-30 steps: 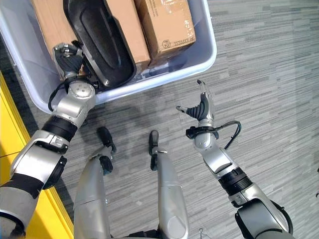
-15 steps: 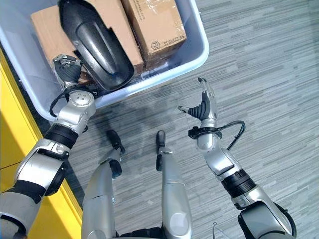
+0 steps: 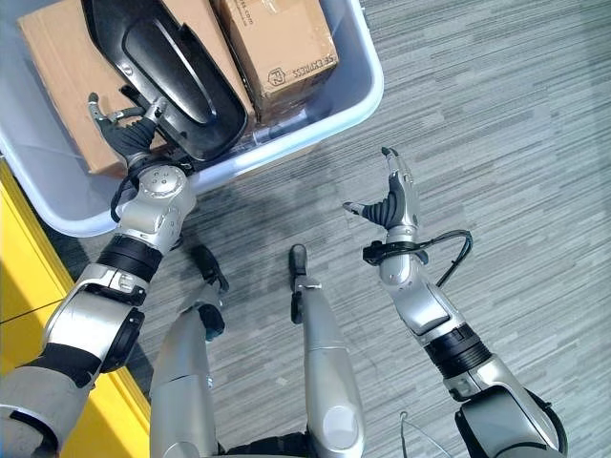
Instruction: Move parts from the plastic box to the shelf.
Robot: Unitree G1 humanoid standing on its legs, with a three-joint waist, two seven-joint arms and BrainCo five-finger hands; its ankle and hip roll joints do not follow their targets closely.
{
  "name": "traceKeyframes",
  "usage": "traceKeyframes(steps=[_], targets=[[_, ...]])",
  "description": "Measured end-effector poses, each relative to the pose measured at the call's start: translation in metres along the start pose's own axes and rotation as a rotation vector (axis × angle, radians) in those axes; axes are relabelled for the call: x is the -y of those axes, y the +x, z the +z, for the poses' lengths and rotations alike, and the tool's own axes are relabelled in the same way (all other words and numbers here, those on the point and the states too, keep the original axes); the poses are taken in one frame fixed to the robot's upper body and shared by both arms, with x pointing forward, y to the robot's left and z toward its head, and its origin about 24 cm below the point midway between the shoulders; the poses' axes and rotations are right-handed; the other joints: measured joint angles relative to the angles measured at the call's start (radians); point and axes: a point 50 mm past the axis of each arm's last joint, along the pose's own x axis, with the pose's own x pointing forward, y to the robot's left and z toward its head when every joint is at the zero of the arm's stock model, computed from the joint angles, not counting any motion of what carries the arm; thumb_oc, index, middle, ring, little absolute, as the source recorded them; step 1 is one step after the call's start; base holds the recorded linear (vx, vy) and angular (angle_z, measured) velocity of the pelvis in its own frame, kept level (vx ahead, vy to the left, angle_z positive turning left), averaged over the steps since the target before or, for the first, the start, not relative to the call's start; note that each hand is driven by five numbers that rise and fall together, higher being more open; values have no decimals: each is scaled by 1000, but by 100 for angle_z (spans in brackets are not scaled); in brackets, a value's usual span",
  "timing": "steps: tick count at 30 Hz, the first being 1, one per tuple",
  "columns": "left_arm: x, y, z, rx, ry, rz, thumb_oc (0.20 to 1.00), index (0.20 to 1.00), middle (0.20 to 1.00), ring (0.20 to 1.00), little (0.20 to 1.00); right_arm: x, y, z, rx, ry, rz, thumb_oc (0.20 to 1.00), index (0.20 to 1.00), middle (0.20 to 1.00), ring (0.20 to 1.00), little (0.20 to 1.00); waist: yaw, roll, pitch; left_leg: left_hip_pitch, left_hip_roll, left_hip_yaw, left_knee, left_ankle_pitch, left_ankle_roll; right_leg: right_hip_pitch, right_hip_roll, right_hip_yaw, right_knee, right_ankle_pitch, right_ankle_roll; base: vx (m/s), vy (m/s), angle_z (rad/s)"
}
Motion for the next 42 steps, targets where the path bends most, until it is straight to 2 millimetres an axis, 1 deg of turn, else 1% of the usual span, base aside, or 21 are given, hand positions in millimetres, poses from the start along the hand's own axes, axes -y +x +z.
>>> traceKeyframes(steps=[1,4,6,9,12,16,18,21,23,28,29,32,35,40,42], targets=[[0,-3,0,-6,-27,3,1000,1000,1000,1000,1000,-1,0,0,-1,3,-4,1000,1000,1000,1000,1000,-1,-2,-1,0,1,-5,-1,2,-3,3,4,-2,-2,1,-2,6,-98,4],[1,-7,-3,-9,-26,-2,1000,1000,1000,1000,1000,0,0,1,0,3,-15,1000,1000,1000,1000,1000,-1,-4,-1,0,4,-15,-13,10,-13,5,9,-14,-9,5,-10,8,-65,5],[5,-12,-3,-21,-32,2,1000,1000,1000,1000,1000,0,0,1,0,4,-16,1000,1000,1000,1000,1000,0,-5,-1,0,8,-16,-17,13,-17,6,11,-20,-14,6,-11,13,-96,0],[4,-17,-5,-20,-35,36,1000,1000,1000,1000,1000,-1,-2,-2,-8,2,-12,1000,1000,1000,1000,1000,0,-5,-1,3,9,-17,-25,18,-17,9,14,-22,-15,7,-13,15,-78,0],[-4,-18,-4,34,-37,101,1000,1000,1000,1000,1000,-3,-6,-4,-13,4,-3,1000,1000,1000,1000,1000,0,-5,-1,6,10,-19,-29,21,-19,10,14,-27,-15,7,-13,8,-40,0],[-15,-21,-12,85,1,160,1000,1000,1000,1000,1000,-10,-11,-4,-12,1,21,1000,1000,1000,1000,1000,4,-5,-1,17,10,-19,-31,22,-19,20,14,-30,-13,7,-14,5,-37,0],[-16,-23,-14,100,16,156,1000,1000,1000,1000,1000,-12,-12,-3,-11,10,20,1000,1000,1000,1000,1000,10,-5,-1,23,10,-19,-31,22,-20,25,13,-30,-12,7,-14,0,0,0],[-11,-25,-16,82,14,114,1000,1000,1000,1000,1000,-15,-12,-1,-13,26,18,1000,1000,1000,1000,1000,14,-6,-2,27,11,-19,-32,24,-20,26,8,-31,-8,5,-18,7,-9,2],[-6,-29,-18,31,-17,62,1000,1000,1000,1000,1000,-15,-13,-1,-15,27,19,1000,1000,1000,1000,1000,14,-7,-3,31,11,-17,-33,23,-25,27,7,-30,-7,4,-18,10,-34,-1],[8,-34,-11,-20,-68,-22,1000,1000,1000,1000,1000,-14,-11,1,-11,28,14,1000,1000,1000,1000,1000,-2,-11,-5,32,17,-15,-38,26,-28,28,15,-30,-17,4,-17,10,-40,-4],[9,-34,-10,-24,-69,-25,1000,1000,1000,1000,1000,-14,-11,1,-10,28,13,1000,1000,1000,1000,1000,-5,-11,-5,32,18,-15,-38,29,-24,28,18,-30,-18,9,-23,16,-50,-4],[17,-39,-9,-35,-27,-75,1000,1000,1000,1000,1000,-14,-11,1,-9,28,15,1000,1000,1000,1000,1000,-6,-13,-6,31,26,-15,-33,28,-25,30,28,-30,-18,10,-24,12,-51,-6],[22,-41,-8,-44,-2,-96,1000,1000,1000,1000,1000,-14,-10,2,-6,29,26,1000,1000,1000,1000,1000,-12,-13,-6,32,36,-14,-31,26,-27,30,32,-33,-20,10,-25,6,-31,-6],[25,-41,-5,-77,-23,-99,1000,1000,1000,1000,1000,-14,-9,3,-5,29,27,1000,1000,1000,1000,1000,-13,-13,-6,29,35,-14,-30,24,-31,24,28,-32,-17,8,-25,4,-35,2],[29,-41,0,-97,-41,-82,1000,1000,1000,1000,1000,-14,-9,2,-16,23,27,1000,1000,1000,1000,1000,-13,-14,-7,16,36,-13,-28,23,-32,12,26,-32,-16,5,-21,0,-35,-1]])
